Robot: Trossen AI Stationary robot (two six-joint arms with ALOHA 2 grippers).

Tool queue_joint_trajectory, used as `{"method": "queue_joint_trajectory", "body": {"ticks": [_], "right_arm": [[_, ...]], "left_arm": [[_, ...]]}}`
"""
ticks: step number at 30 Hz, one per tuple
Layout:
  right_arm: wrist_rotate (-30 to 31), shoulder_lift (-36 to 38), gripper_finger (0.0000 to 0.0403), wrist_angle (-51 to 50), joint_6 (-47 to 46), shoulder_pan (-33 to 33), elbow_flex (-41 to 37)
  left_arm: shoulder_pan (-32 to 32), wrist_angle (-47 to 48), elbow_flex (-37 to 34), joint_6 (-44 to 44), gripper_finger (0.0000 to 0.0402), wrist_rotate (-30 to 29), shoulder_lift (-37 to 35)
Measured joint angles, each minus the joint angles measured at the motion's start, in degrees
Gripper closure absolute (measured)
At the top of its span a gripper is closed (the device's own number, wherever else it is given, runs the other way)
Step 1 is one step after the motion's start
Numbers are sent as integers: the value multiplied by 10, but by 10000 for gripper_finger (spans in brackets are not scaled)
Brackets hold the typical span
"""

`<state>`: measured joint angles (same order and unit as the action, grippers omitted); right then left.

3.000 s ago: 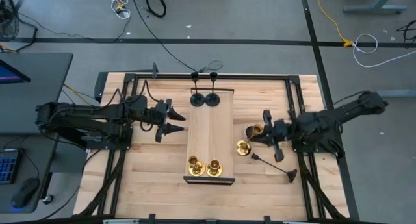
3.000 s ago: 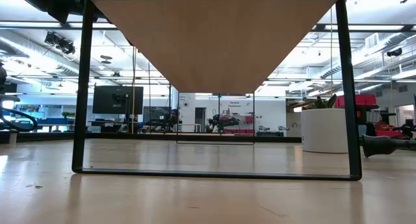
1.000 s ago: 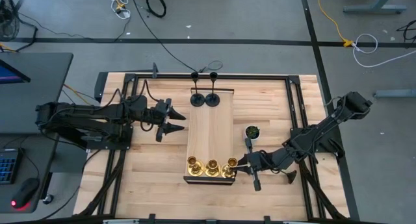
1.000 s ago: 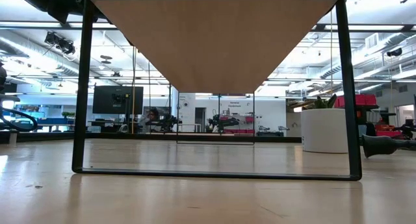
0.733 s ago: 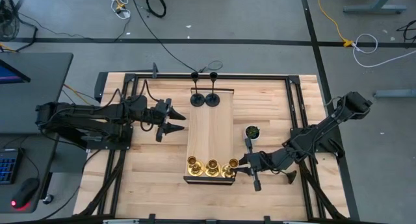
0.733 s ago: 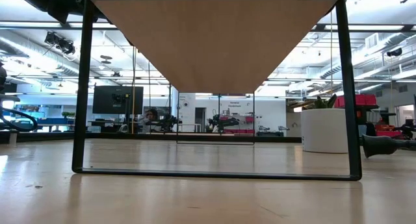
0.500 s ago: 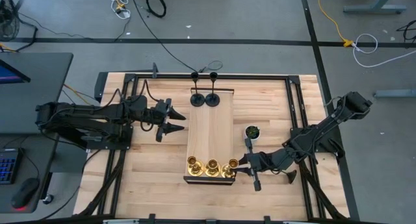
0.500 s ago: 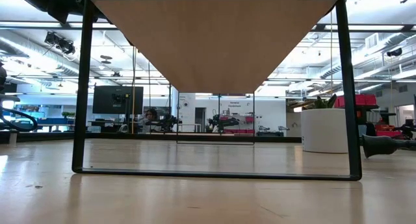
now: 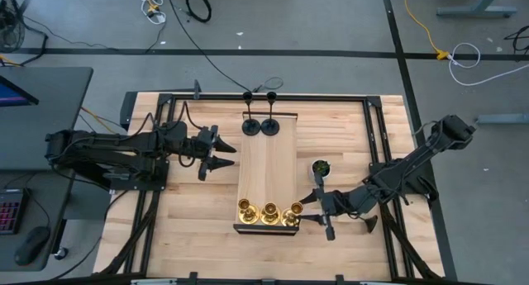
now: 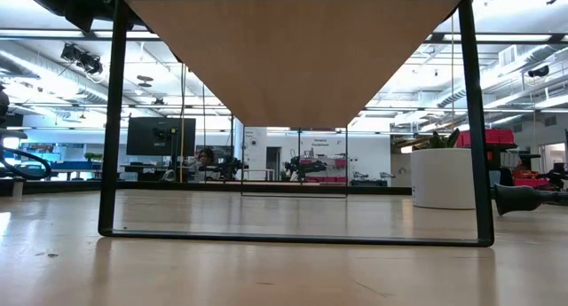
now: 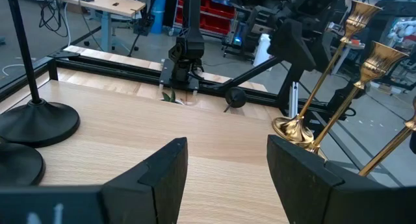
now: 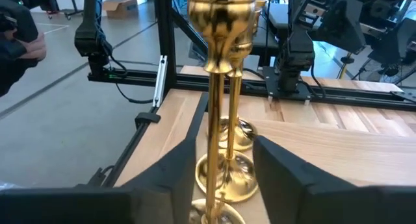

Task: Pick & Place candle stick holders
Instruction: Put the black candle holder on the shelf aligned with the other black candle holders

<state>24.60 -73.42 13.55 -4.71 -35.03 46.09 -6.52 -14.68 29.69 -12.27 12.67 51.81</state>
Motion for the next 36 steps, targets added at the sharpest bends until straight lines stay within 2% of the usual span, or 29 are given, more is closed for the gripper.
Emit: {"method": "queue_joint_trajectory", "body": {"ticks": [7, 17, 20, 26, 36], "right_arm": [[18, 33, 210, -80, -7, 0, 0], [28, 99, 227, -232, -89, 0, 0], [9, 117, 238, -285, -129, 0, 0], [-72, 127, 255, -396, -223, 0, 0], [-139, 127, 258, -591, -442, 1, 0]], "left_arm": [[0, 0, 0, 0, 191, 0, 0], [0, 0, 0, -1, 191, 0, 0], [0, 0, 0, -1, 191, 0, 0], [0, 0, 0, 0, 191, 0, 0], [0, 0, 0, 0, 191, 0, 0]]}}
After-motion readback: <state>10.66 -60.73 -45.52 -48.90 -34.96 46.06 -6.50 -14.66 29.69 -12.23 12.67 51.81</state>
